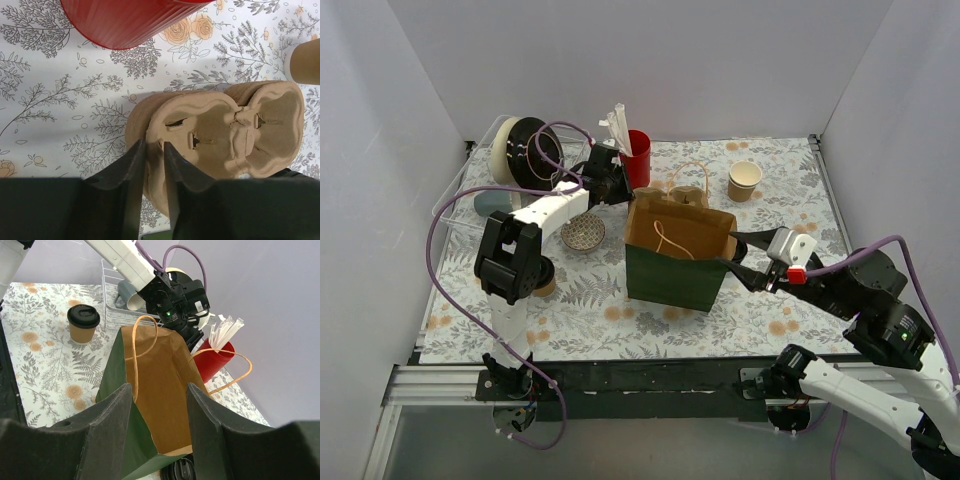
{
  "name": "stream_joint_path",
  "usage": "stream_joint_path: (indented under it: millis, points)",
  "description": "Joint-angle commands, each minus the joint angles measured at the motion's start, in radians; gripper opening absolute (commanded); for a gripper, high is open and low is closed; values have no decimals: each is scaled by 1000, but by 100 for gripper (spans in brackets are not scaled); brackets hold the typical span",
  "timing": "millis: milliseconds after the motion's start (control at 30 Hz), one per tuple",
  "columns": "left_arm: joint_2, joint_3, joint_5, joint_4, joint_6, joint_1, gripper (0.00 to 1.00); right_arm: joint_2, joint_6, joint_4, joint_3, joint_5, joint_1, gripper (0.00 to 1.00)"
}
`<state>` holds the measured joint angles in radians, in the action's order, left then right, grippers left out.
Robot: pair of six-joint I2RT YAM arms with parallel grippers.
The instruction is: Pack the takeout coffee
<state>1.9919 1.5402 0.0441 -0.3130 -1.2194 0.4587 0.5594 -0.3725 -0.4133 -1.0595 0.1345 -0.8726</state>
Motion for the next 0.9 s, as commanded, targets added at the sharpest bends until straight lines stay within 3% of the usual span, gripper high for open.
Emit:
stream_joint_path:
  millis: [0,200,633,867]
  points:
    - [5,43,-18,-9,14,8,17,-12,9,27,-30,-7,-3,56]
    - [10,70,3,-26,0,8,0,-7,10,31,-37,-9,-5,55]
    - [-24,147,99,-80,-80,5,0,-12,30,50,-17,-13,-3,55]
    - [-73,184,103,-80,-134,5,0,-39,243,177,41,-217,-3,51]
